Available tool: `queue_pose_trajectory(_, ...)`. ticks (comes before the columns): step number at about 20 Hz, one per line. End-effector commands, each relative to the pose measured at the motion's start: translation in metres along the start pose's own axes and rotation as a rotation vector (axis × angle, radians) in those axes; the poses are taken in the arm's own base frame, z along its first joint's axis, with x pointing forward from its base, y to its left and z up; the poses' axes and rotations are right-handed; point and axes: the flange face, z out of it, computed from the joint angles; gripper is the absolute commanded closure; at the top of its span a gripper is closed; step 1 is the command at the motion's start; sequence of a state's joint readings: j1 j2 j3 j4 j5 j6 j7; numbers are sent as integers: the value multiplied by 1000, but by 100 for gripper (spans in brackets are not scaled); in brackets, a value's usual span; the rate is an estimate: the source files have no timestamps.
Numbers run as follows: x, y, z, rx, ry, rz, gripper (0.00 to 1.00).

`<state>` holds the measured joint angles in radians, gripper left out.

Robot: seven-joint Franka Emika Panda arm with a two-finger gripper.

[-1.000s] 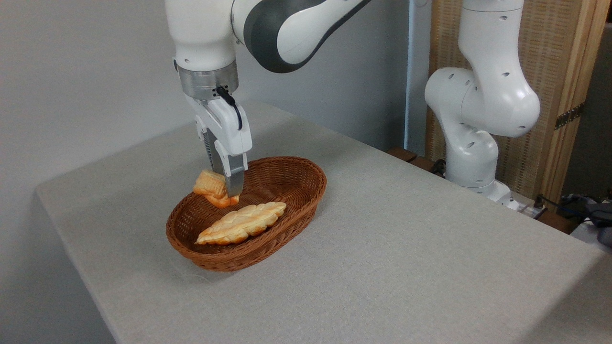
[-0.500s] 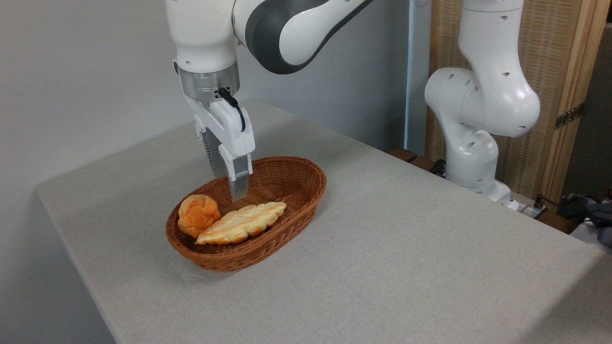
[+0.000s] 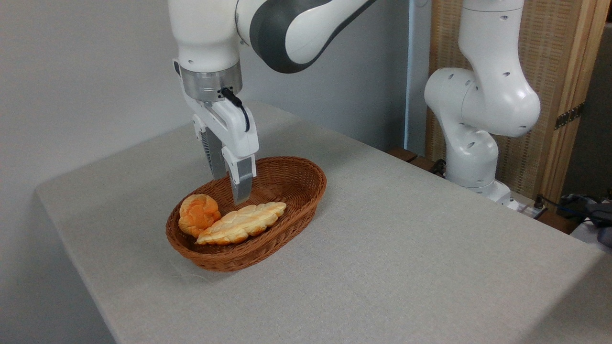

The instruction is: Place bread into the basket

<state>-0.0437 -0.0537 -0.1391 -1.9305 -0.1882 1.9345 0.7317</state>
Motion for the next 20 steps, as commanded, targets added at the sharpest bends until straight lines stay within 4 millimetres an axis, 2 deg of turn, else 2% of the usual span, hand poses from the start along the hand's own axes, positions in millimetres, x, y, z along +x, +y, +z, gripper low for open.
queue_pose_trajectory(1,-13,-10,-24,19,14,-32,0)
queue_pose_trajectory(4,-24,-24,-34,58,3,-47,0)
queue_pose_trajectory(8,-30,-36,-49,91,15,-63,0)
queue_pose_trajectory(10,-36,-46,-64,120,26,-78,0)
queue_pose_trajectory(14,-44,-54,-67,125,16,-90,0)
queue_pose_trajectory(20,-45,-55,-68,134,8,-85,0)
